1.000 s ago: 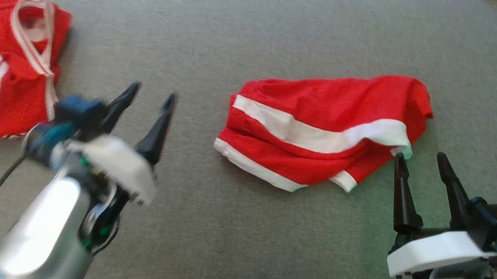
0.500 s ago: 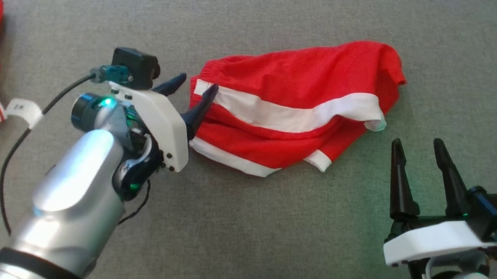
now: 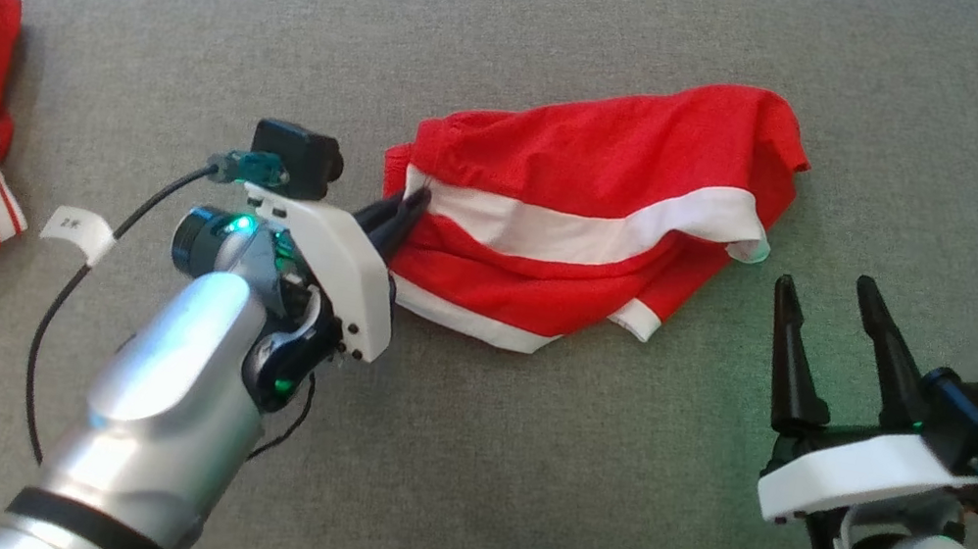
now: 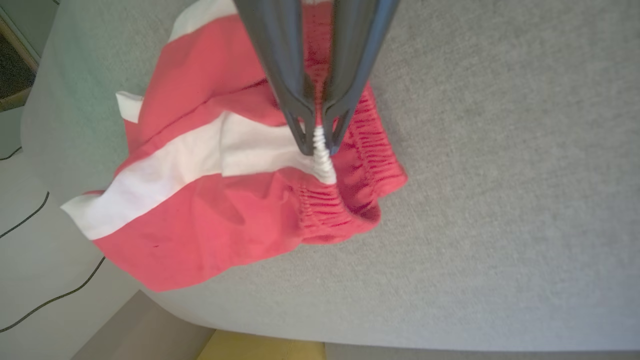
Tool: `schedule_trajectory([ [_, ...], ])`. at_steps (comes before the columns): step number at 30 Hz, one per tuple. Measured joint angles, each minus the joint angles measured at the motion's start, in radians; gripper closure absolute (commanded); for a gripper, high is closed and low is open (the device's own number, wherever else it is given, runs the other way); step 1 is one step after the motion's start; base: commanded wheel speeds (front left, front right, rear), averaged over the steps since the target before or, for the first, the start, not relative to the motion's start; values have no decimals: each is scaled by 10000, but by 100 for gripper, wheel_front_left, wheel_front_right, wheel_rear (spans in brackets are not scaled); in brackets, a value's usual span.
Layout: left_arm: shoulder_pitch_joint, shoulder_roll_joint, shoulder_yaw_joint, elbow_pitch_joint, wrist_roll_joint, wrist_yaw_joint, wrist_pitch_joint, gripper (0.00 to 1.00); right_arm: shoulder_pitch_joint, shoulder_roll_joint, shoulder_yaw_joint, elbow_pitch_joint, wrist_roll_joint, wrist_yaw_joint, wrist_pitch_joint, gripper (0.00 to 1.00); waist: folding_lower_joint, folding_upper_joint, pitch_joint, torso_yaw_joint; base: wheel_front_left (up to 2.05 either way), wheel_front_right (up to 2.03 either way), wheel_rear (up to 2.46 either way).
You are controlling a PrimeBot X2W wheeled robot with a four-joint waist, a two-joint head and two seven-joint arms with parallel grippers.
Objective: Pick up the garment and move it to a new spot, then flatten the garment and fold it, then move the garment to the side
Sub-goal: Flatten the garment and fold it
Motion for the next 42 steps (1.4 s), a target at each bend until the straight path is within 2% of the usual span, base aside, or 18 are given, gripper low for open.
schedule_trajectory([
  [8, -171, 215, -153, -272, 176, 0, -662, 100, -191, 6, -637, 713, -249, 0, 453, 0, 0, 0, 63, 224, 0, 0, 0],
  [14, -148, 234, -389, -579, 222, 0, -869, 100, -980, -6, -851, 1338, -257, 0, 744, 0, 0, 0, 244, 504, 0, 0, 0],
  [19, -143, 228, -460, -677, 222, 0, -899, 100, -1776, -165, -669, 2280, -431, 0, 1162, 0, 0, 0, 453, 753, 0, 0, 0],
  [25, -145, 222, -556, -759, 222, 0, -1028, 100, -1972, -215, -497, 2963, -318, 0, 1429, 0, 0, 0, 612, 922, 0, 0, 0],
  [27, -145, 222, -581, -803, 222, 0, -1035, 100, -2004, -215, -499, 3227, -161, 0, 1526, 11, 0, 0, 630, 901, 0, 0, 0],
  [28, -146, 226, -594, -826, 222, 0, -1043, 100, -2011, -215, -481, 3358, -102, 0, 1553, 49, 0, 0, 641, 889, 0, 0, 0],
  [29, -146, 228, -617, -836, 222, 0, -1043, 100, -2027, -215, -437, 3484, -54, 0, 1597, 57, 0, 0, 650, 879, 0, 0, 0],
  [30, -146, 228, -648, -838, 222, 0, -1045, 100, -2042, -209, -387, 3551, 27, 0, 1595, 73, 0, 0, 658, 867, 0, 0, 0],
  [31, -146, 228, -669, -842, 221, 2, -1047, 100, -2078, -209, -313, 3595, 88, 0, 1593, 100, 0, 0, 665, 852, 0, 0, 0],
  [37, -146, 234, -708, -851, 221, 8, -1137, 100, -2185, -190, -316, 3670, 113, 0, 1381, 100, 0, 0, 643, 814, 0, 0, 0],
  [42, -107, 255, -713, -861, 219, 33, -1352, 100, -1908, -151, -667, 2859, 92, 0, 963, 100, 0, 0, 465, 760, 0, 0, 0],
])
